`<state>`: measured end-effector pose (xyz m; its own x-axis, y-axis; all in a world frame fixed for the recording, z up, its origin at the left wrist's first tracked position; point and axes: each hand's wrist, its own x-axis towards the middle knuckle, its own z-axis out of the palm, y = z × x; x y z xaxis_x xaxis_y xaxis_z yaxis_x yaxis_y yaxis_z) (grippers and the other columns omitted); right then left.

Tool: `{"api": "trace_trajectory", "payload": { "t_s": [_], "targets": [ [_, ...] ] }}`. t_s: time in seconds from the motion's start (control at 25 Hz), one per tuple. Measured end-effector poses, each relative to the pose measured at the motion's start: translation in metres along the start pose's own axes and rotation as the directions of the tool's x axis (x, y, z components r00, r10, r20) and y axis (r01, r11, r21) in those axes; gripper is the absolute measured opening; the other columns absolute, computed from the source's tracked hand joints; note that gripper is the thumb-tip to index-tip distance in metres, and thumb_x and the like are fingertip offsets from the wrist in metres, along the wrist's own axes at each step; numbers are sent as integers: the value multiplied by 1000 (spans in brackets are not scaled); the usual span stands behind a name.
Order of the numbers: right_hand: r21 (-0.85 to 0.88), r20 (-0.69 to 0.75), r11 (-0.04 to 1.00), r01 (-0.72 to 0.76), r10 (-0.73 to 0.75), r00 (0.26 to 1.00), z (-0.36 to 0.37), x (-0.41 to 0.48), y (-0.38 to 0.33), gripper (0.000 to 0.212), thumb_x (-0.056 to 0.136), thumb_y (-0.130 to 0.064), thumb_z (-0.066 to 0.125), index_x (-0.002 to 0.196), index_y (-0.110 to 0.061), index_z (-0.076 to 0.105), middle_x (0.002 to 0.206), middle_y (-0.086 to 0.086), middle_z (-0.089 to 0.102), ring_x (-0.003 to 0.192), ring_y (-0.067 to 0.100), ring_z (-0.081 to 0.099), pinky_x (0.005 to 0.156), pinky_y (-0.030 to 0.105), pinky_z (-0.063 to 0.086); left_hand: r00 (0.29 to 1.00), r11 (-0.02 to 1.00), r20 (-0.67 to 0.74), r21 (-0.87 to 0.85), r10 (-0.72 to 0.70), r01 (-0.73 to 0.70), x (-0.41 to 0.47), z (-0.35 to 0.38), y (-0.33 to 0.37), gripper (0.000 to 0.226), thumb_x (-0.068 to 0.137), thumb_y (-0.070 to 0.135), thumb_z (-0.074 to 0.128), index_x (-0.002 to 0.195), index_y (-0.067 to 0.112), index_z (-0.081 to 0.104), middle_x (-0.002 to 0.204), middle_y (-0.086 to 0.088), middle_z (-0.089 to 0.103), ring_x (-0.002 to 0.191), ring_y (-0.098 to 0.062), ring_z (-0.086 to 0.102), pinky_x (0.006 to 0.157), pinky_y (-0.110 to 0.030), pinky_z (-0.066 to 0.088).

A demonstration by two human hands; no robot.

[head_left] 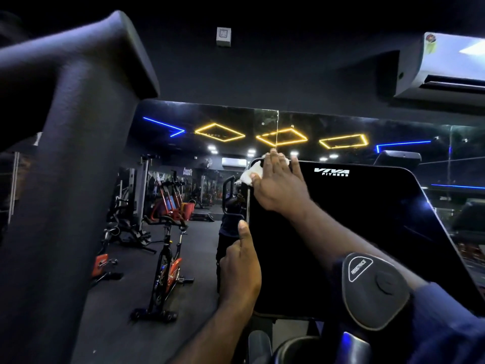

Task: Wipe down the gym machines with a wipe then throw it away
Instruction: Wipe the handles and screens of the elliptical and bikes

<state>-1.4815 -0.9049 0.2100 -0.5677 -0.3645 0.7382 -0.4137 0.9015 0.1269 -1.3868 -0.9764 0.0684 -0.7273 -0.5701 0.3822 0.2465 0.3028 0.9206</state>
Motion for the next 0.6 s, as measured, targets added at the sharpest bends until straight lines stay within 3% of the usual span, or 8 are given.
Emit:
{"api": "trace_trajectory", "payload": {
  "t_s": [0.08,0.2,0.32,0.4,0.48,0.56,0.6],
  "targets": [
    [21,-48,993,119,-118,992,2,-17,-12,72,110,-50,15,165,-8,-4,175,10,-2,161,20,-4,127,42,-16,1000,1000,-7,21,8,-8,0,-1,3,79,98,78,10,94,19,62,88,1,63,84,-15,59,75,-35,45],
    [-9,-65,975,220,-220,973,8,-44,22,73,107,-51,6,165,-9,-7,175,5,0,161,15,1,127,39,-16,1000,998,-15,57,21,-20,7,6,-7,100,95,85,10,113,7,69,104,-18,71,101,-38,67,85,-46,53],
    [-22,-39,998,-64,63,997,0,-27,82,75,106,-50,4,164,-4,-6,175,8,3,161,18,7,129,45,-9,999,999,-14,1,48,-48,10,10,-12,104,91,89,11,108,0,62,99,-21,70,99,-45,68,74,-42,51],
    [-8,-5,994,-113,113,994,-4,-25,74,74,107,-46,9,163,1,-1,174,16,7,161,26,8,128,47,-6,999,999,-13,-4,53,-53,6,6,-5,102,90,88,12,100,2,65,86,-15,70,85,-37,68,73,-38,49],
    [-1,-44,1000,16,-16,999,4,-42,47,73,107,-44,10,164,1,2,173,19,9,161,30,8,127,46,-7,994,992,-53,89,91,-86,-2,5,5,83,97,79,14,106,14,65,104,-10,70,96,-29,63,83,-39,48],
    [61,-49,987,150,-147,988,6,-69,46,71,110,-45,18,165,-6,-4,175,9,1,161,19,-1,128,41,-10,987,973,-28,176,157,-150,-5,3,11,72,102,72,19,139,22,55,135,-10,64,114,-30,58,91,-39,42],
    [67,-23,989,134,-132,991,4,-76,62,72,111,-46,22,165,-8,-8,175,5,-4,161,15,-4,128,40,-10,979,957,21,210,202,-202,-3,3,13,72,102,71,21,152,25,42,151,-10,55,128,-31,55,98,-41,41]
  ]
}}
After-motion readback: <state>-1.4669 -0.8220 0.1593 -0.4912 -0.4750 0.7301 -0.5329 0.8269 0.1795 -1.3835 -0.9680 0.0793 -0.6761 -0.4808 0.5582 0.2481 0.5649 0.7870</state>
